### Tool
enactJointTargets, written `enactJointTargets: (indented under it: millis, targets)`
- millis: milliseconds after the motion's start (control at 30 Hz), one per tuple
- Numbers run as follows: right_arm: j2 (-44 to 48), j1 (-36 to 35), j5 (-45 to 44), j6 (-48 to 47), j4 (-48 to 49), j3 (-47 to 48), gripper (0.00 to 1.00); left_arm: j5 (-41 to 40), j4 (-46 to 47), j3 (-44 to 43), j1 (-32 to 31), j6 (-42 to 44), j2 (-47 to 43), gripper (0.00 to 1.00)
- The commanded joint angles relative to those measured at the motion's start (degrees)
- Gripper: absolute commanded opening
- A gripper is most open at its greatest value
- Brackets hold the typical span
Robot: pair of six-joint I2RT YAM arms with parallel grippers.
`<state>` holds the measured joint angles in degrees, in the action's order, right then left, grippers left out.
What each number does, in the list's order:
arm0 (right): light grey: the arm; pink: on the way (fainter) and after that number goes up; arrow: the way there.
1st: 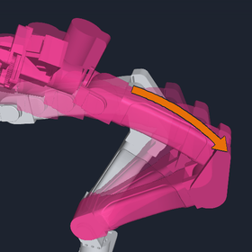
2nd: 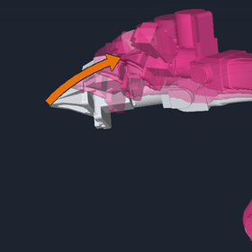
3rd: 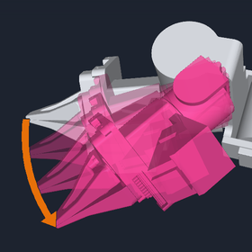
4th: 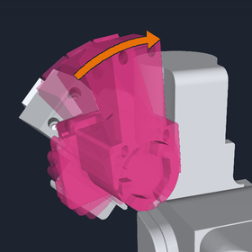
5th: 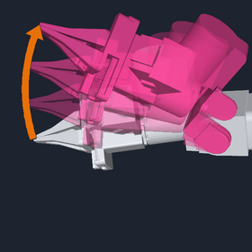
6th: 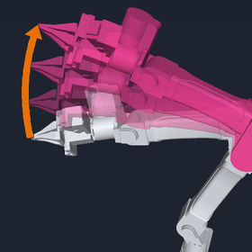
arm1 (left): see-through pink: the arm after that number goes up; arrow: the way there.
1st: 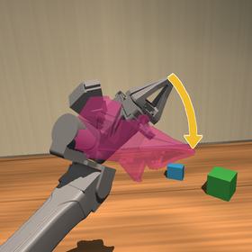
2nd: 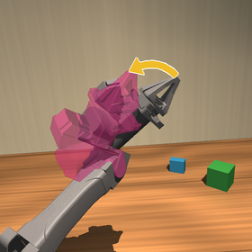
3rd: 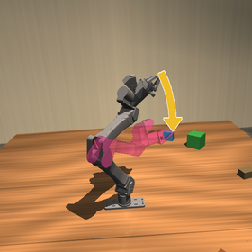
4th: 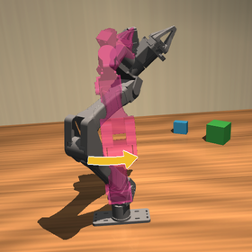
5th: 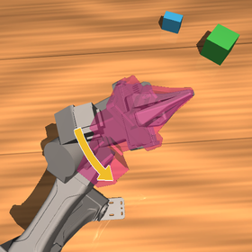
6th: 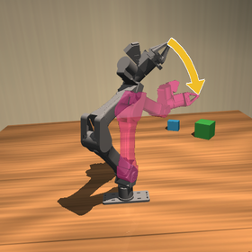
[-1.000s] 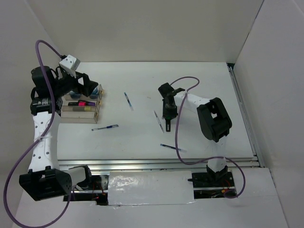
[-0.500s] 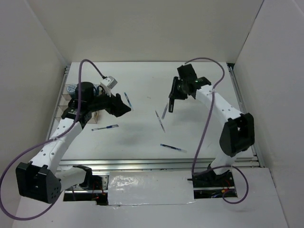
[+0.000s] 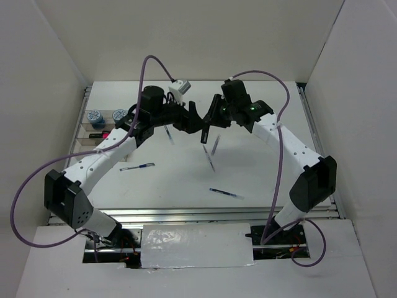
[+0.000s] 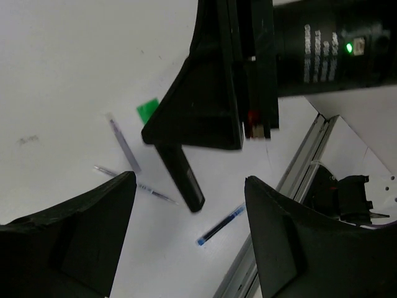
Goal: Sort the stationery into containers
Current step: Place the stationery in the storage box.
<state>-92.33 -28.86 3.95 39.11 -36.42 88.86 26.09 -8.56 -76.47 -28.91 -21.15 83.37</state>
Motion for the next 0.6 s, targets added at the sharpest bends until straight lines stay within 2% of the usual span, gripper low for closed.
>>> enactJointTargets:
  millis: [0, 200, 433, 567]
  targets:
    - [4.4, -2.2, 1.9, 2.4, 1.3, 0.7, 0.0, -2.0, 0.6, -3.8, -2.0, -1.9, 3.4, 0.83]
    - [7.8, -2.4, 4.2, 3.7, 3.2, -2.5, 0.0, -3.7, 0.8, -5.8, -3.6, -2.3, 6.8, 0.79]
    - [9.9, -2.6, 5.3, 3.9, 4.3, -4.5, 0.0, -6.6, -0.5, -6.9, -4.0, -1.6, 8.2, 0.67]
    - [10.3, -1.7, 3.9, 3.6, 4.3, -5.6, 0.0, -9.1, -2.6, -6.8, -3.9, 0.6, 7.3, 0.66]
